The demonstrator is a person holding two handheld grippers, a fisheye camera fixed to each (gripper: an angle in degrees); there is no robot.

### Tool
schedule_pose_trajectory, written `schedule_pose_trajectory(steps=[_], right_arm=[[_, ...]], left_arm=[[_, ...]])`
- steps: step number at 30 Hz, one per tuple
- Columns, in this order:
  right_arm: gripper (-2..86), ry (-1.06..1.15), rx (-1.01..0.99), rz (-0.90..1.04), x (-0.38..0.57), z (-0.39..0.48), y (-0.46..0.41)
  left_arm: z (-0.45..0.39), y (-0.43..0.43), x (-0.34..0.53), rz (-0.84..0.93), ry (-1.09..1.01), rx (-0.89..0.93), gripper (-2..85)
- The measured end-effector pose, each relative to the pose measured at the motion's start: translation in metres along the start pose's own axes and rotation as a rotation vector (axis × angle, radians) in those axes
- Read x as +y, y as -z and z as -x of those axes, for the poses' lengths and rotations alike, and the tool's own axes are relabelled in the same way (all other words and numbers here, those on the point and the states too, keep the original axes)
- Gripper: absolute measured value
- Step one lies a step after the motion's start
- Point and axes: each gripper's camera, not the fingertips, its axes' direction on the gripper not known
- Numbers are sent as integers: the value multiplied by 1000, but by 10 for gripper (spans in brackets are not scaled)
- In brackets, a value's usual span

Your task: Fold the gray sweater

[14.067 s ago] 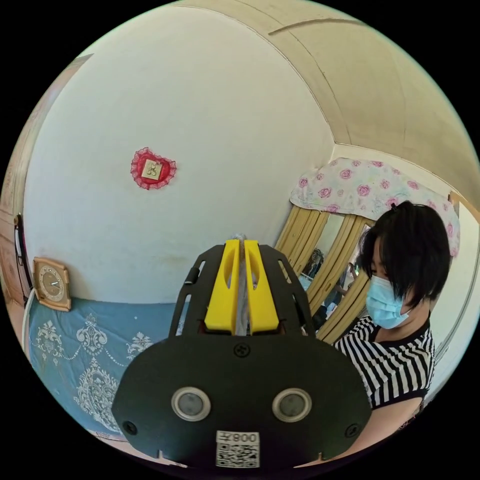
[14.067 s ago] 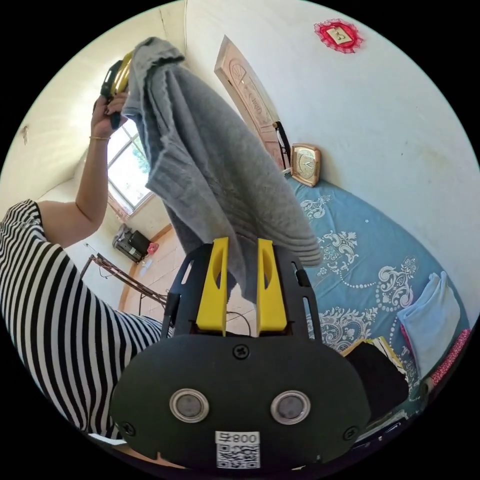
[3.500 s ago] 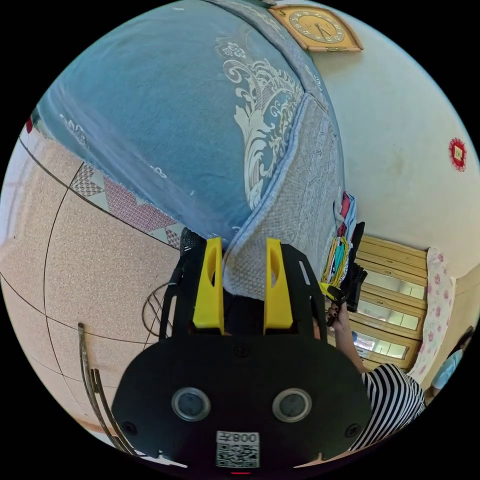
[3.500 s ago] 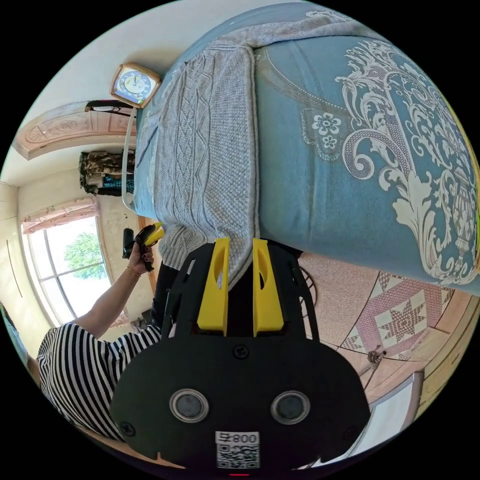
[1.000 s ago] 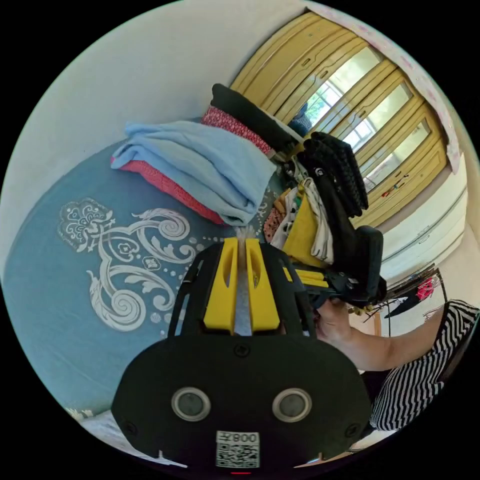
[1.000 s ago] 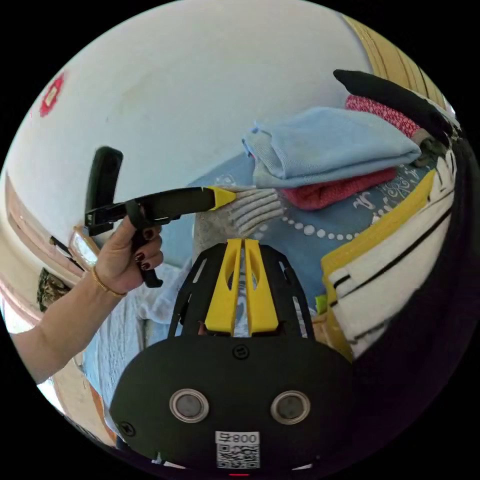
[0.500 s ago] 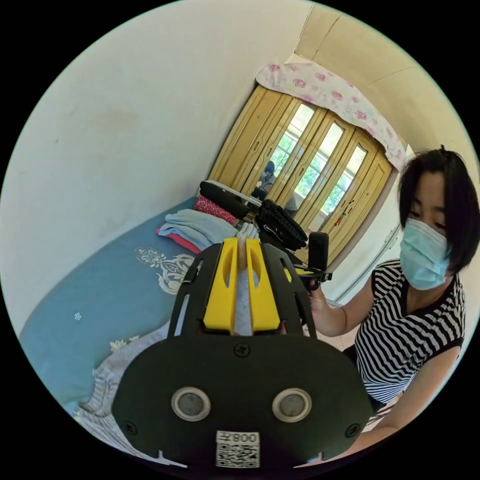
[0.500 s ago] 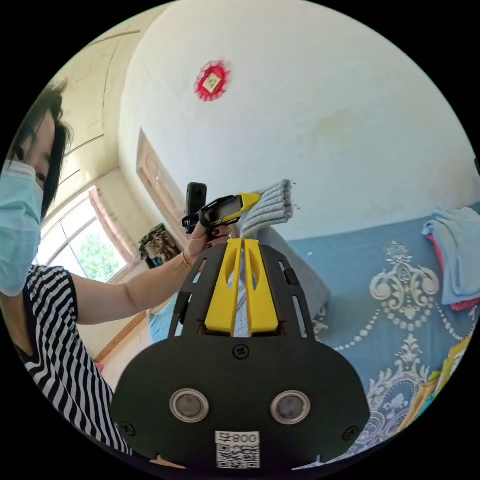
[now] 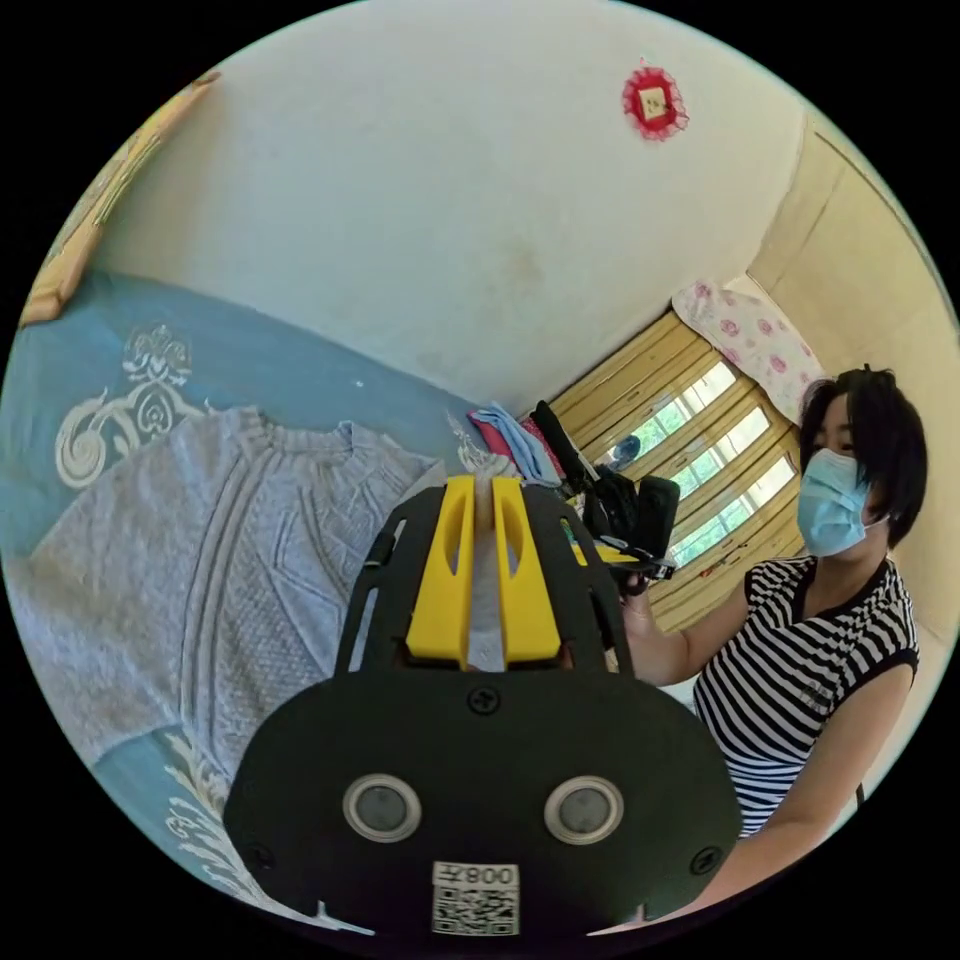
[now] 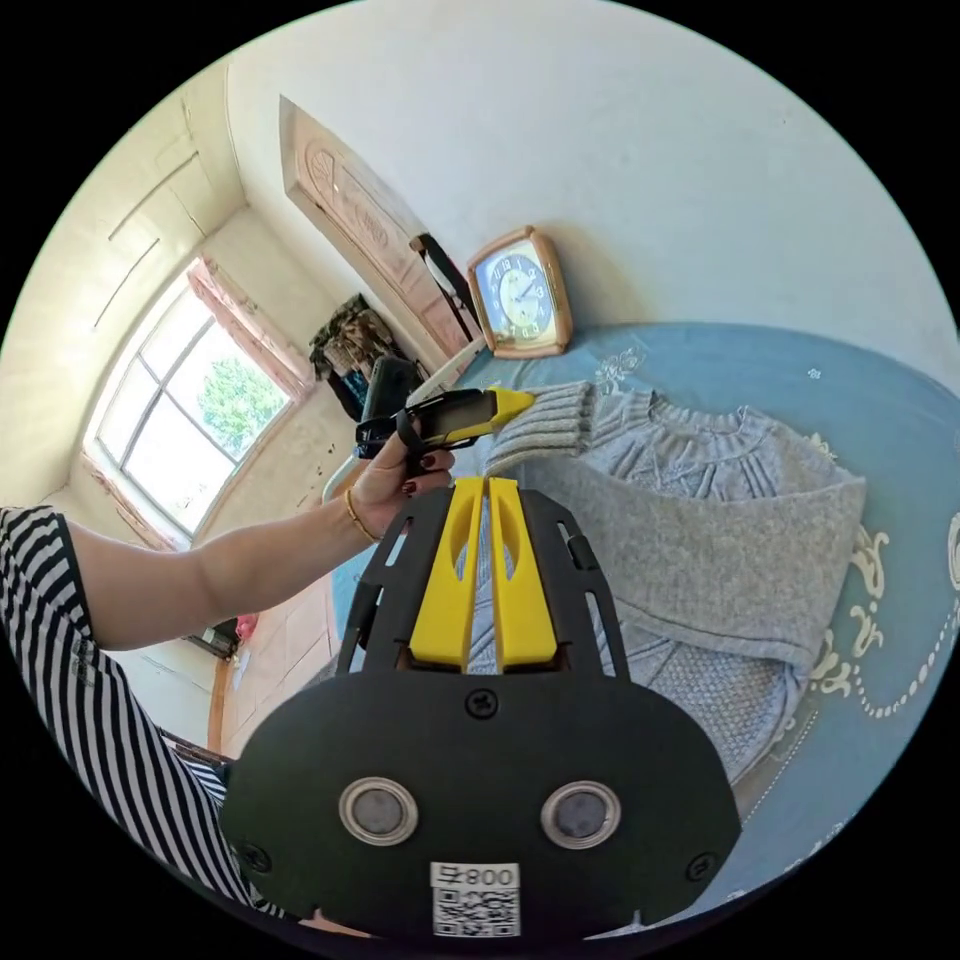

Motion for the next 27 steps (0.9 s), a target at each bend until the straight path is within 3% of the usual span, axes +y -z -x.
schedule_pose_trajectory(steps=[9, 14, 17, 22, 27], right_arm=[[9, 52, 52, 216, 16, -57, -115], [12, 171, 76, 442, 26, -73, -199], [10, 205, 106, 519, 30, -83, -225], [7, 155, 109, 445, 14, -125, -193], [2, 6, 341, 273, -12, -220, -109]], left_arm=[[33, 62, 52, 10, 151, -50, 75], [19, 127, 78, -61, 218, -182, 93], [-1, 138, 85, 1, 210, -225, 99], [-39, 137, 88, 68, 130, -278, 100], [-45, 113, 94, 302, 90, -471, 57]])
